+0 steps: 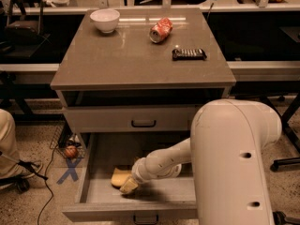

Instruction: Pick sponge from middle drawer and place on counter

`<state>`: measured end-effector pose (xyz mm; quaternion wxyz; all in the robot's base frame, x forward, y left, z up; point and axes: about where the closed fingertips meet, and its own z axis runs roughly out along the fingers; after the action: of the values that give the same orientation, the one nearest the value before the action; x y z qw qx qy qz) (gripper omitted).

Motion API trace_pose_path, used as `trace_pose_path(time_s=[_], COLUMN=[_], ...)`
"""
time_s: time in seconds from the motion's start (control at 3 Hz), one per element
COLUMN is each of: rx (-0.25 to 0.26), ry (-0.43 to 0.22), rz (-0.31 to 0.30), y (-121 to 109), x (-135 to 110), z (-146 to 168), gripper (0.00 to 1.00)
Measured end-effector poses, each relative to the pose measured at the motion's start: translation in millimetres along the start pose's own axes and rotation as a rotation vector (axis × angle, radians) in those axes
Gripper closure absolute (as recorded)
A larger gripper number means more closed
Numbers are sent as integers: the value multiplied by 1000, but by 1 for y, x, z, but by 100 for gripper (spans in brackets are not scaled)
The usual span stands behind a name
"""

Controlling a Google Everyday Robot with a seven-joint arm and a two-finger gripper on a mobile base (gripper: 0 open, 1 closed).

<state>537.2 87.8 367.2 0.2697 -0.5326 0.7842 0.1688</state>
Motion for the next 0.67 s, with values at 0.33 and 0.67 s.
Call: trace_pose_path(time_s=[0.33, 0.67], rx=[-11, -9], ry=[7, -7], rz=[-3, 1], y=[6, 6], x=[6, 8], z=[2, -6], gripper=[49, 72])
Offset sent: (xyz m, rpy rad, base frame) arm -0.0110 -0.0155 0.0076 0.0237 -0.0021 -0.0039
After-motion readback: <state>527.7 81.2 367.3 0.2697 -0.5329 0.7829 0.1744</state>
